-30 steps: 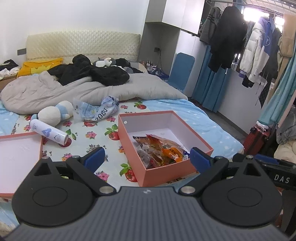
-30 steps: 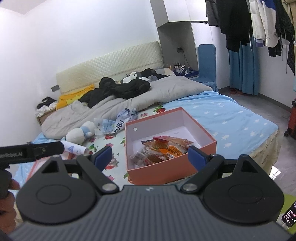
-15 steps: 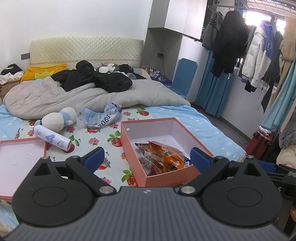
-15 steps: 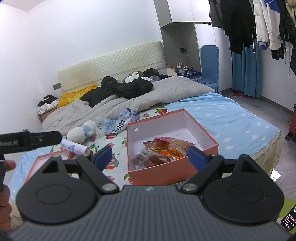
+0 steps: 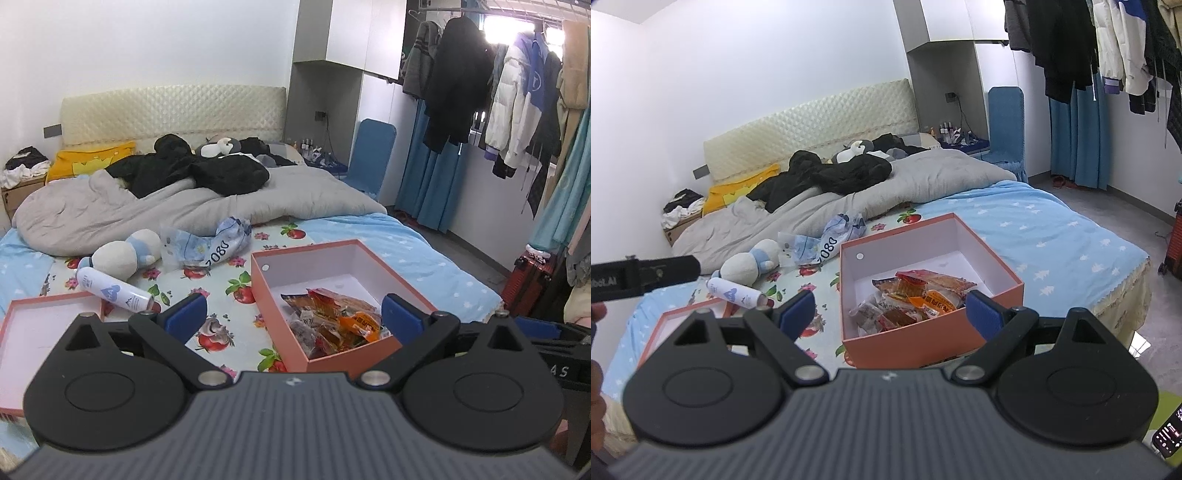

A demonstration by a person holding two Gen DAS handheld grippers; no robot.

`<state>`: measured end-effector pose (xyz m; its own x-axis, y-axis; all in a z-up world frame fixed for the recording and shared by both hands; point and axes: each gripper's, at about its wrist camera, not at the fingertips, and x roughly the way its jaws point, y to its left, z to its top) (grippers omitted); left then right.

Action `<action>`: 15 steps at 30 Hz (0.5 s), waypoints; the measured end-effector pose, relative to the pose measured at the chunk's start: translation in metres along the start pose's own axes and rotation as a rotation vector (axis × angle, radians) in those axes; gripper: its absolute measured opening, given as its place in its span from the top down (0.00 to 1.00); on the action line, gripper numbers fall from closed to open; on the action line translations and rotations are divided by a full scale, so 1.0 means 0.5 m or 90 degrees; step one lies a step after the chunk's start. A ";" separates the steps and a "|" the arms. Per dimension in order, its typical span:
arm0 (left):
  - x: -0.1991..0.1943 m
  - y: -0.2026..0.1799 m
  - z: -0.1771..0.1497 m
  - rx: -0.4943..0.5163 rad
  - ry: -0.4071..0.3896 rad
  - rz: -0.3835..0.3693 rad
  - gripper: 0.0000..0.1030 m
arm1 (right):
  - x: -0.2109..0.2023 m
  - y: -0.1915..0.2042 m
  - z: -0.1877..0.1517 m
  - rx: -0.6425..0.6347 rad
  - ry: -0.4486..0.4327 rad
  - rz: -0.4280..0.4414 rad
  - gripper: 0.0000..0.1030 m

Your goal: Organize snacks

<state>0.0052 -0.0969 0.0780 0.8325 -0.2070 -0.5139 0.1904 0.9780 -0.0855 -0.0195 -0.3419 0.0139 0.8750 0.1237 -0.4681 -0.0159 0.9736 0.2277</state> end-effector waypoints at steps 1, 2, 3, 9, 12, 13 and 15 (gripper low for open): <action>0.002 0.002 0.002 -0.003 0.001 -0.001 0.01 | 0.003 0.001 0.000 -0.001 -0.001 -0.002 0.13; 0.004 0.004 0.003 -0.007 0.003 -0.002 0.01 | 0.006 0.001 0.001 0.000 -0.001 -0.002 0.13; 0.005 0.006 0.003 -0.009 0.004 -0.003 0.01 | 0.008 0.001 0.001 0.004 -0.001 0.000 0.13; 0.022 0.010 -0.006 -0.012 0.017 -0.006 0.01 | 0.016 0.012 0.002 -0.012 -0.003 0.004 0.13; 0.035 0.021 -0.011 -0.020 0.028 -0.007 0.01 | 0.023 0.015 0.001 -0.014 0.001 0.004 0.13; 0.040 0.023 -0.014 -0.022 0.032 -0.007 0.01 | 0.025 0.016 0.001 -0.016 0.001 0.003 0.13; 0.055 0.030 -0.017 -0.024 0.044 -0.008 0.01 | 0.032 0.018 0.002 -0.020 0.002 -0.001 0.13</action>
<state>0.0265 -0.0877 0.0556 0.7922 -0.2186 -0.5698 0.1803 0.9758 -0.1237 -0.0053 -0.3316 0.0094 0.8735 0.1221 -0.4712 -0.0294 0.9795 0.1994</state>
